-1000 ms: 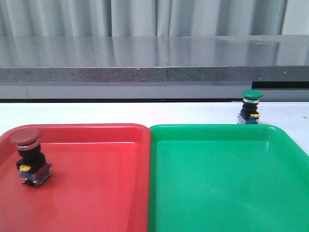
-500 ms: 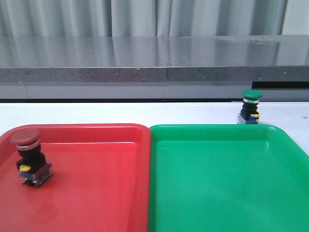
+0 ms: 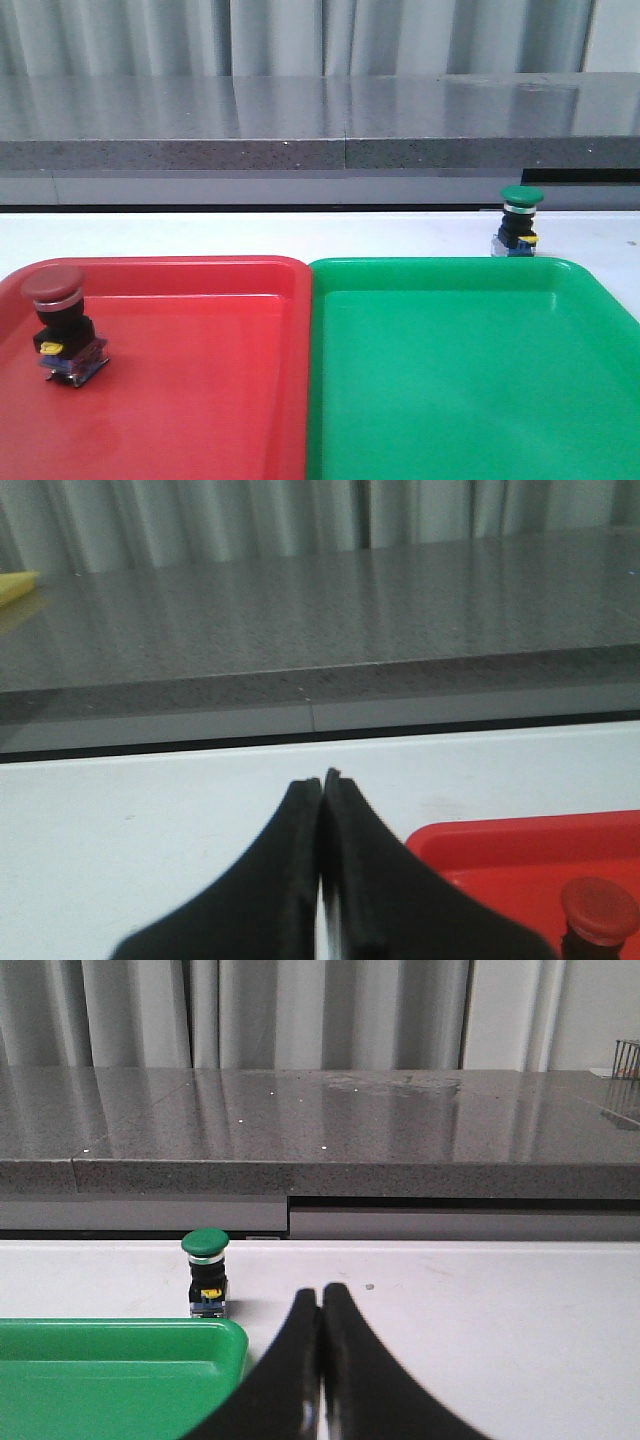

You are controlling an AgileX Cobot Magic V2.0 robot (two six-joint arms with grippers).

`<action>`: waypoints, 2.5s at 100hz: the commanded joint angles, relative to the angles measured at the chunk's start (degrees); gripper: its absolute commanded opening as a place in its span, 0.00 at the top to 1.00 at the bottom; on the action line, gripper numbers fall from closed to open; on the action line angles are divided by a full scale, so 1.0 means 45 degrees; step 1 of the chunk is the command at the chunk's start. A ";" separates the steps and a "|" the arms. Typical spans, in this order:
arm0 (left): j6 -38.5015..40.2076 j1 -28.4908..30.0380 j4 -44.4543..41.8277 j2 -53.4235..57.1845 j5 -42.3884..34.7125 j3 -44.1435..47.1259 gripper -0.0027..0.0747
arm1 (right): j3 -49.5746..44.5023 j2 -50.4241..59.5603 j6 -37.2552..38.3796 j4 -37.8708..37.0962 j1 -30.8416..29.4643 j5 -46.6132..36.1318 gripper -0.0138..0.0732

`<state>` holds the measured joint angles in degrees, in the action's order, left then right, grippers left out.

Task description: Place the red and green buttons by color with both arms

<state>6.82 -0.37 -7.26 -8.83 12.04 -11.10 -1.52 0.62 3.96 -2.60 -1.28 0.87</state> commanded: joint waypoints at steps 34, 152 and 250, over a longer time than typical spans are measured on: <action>-0.0525 0.0518 0.1335 0.2430 -0.3087 0.2618 0.99 | 0.0231 0.0279 -0.0013 -0.0054 -0.0051 -0.0992 0.92; -0.0525 0.0518 0.1423 0.2430 -0.3086 0.2644 0.99 | 0.0231 0.0263 -0.0013 -0.0054 -0.0051 -0.1017 0.92; -0.0525 0.0518 0.1423 0.2430 -0.3086 0.2644 0.99 | 0.7998 -0.7291 -0.0013 0.0038 -0.0039 0.4609 0.92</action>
<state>4.46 1.99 -1.42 0.23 2.72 0.07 30.16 -28.21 3.96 -2.60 -1.28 25.19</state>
